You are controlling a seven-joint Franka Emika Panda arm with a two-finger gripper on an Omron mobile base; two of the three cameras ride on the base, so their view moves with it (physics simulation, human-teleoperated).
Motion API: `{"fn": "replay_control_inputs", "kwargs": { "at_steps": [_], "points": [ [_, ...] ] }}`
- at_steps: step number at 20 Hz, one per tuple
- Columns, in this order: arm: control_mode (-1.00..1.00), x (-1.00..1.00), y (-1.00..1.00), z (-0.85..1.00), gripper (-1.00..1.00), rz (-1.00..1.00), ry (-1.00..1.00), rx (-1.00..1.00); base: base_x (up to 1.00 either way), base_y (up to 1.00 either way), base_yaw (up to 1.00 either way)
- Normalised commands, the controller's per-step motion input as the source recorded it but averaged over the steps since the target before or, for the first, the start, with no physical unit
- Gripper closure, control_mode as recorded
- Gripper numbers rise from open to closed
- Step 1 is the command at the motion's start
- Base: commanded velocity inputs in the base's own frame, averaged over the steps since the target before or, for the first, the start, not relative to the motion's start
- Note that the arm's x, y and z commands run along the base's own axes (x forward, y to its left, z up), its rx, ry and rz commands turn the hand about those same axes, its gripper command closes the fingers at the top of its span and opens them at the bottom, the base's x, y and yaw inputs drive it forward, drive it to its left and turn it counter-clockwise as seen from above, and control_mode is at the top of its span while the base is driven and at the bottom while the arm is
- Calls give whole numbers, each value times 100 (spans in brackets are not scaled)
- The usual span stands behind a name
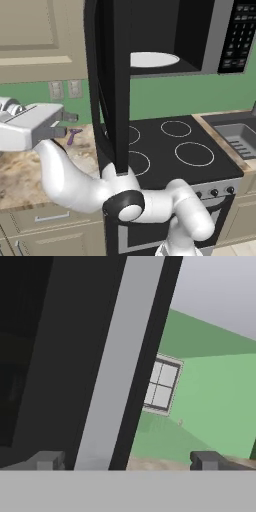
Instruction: Place the sponge inside the microwave to prepare for sanitizing.
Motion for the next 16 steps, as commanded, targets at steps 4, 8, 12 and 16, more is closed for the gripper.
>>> {"fn": "replay_control_inputs", "kwargs": {
  "at_steps": [4,8,12,16],
  "points": [
    [-100,0,50,-34,-100,2,4,0,0,0,0],
    [-100,0,47,-12,-100,7,0,-1,0,0,0],
    [-100,0,55,-1,-100,14,1,-4,0,0,0],
    [-100,-13,39,2,-100,22,3,-1,0,0,0]
  ]
}}
